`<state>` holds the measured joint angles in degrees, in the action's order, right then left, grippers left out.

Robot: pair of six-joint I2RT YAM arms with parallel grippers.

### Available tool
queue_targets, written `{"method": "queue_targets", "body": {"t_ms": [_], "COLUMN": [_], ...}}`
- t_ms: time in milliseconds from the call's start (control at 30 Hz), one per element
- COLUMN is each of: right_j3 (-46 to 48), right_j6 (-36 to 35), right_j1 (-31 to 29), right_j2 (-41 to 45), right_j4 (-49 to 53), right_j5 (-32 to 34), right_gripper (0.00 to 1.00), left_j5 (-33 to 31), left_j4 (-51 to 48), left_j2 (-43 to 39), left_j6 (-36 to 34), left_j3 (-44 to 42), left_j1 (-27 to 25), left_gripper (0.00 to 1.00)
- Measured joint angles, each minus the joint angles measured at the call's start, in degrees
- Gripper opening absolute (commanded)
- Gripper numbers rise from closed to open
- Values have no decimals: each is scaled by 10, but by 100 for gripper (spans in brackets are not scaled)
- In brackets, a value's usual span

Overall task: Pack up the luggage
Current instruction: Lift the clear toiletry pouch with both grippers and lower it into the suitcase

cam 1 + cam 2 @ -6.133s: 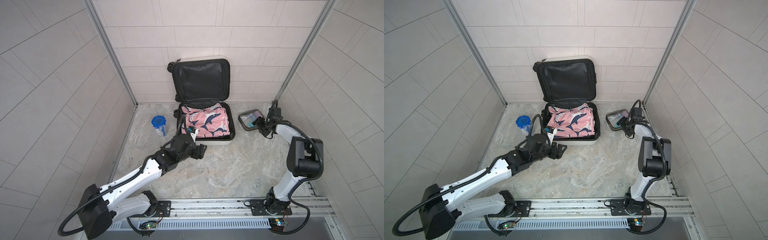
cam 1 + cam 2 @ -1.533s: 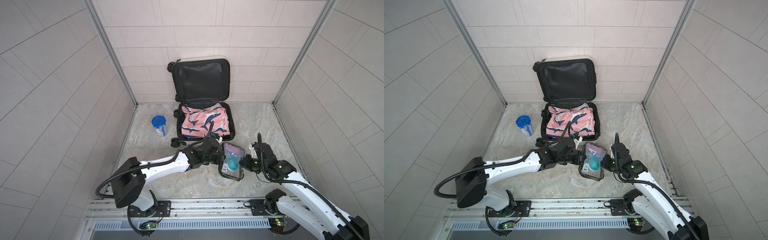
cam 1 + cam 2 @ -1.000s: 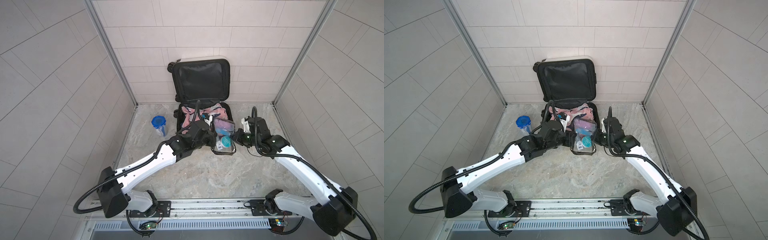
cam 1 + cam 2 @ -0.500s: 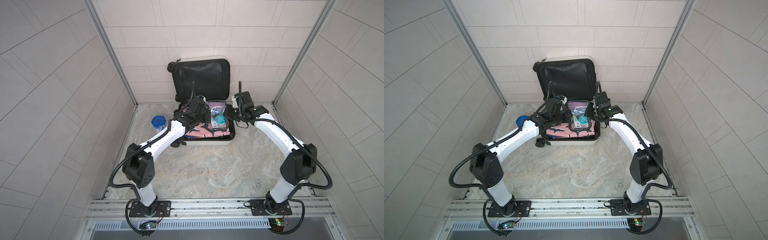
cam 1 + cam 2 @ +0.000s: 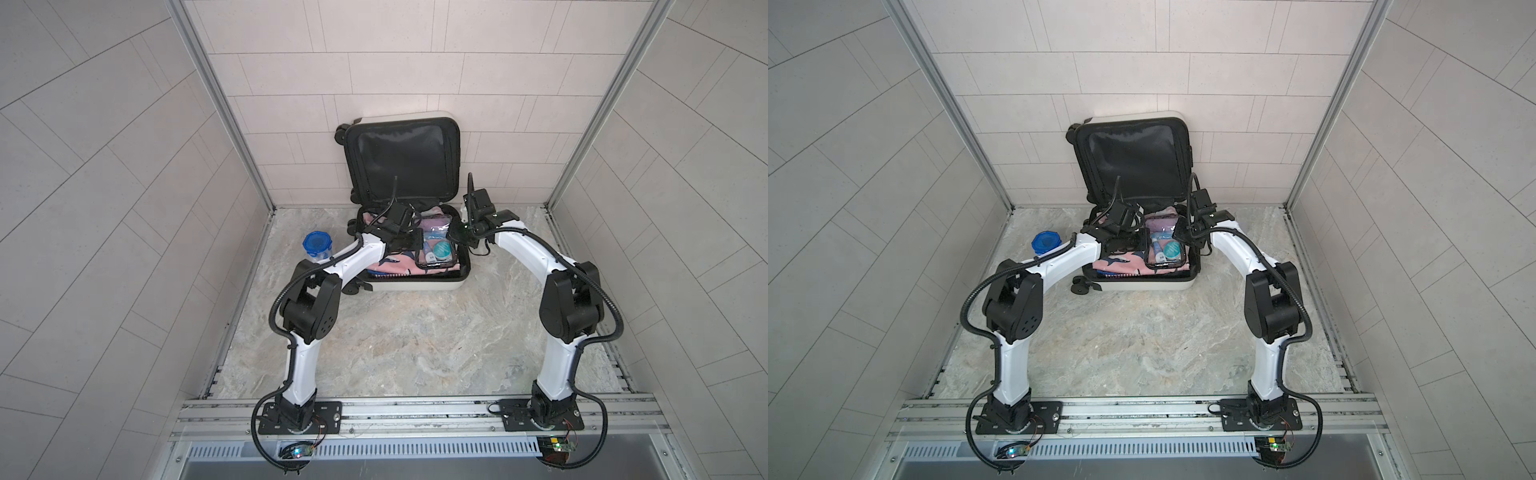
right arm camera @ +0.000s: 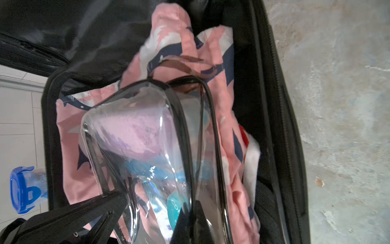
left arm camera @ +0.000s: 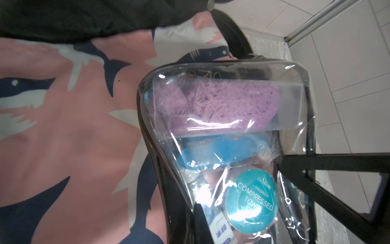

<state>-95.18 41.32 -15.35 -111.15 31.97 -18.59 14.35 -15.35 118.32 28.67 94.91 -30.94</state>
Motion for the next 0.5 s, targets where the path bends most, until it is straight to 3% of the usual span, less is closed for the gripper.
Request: {"method": "queue_targets", "body": {"t_ms": [500], "right_j3": [-1], "right_j6": [-9], "right_j1": [12], "right_j2": [-61], "right_j4": [-38], "right_j5": [-5], "right_gripper": [0], "left_j5": [29], "left_j4": [15], "left_j2": [59], "left_j6": [4], "left_j3": [31], "left_j1": [16], "left_gripper": [0]}}
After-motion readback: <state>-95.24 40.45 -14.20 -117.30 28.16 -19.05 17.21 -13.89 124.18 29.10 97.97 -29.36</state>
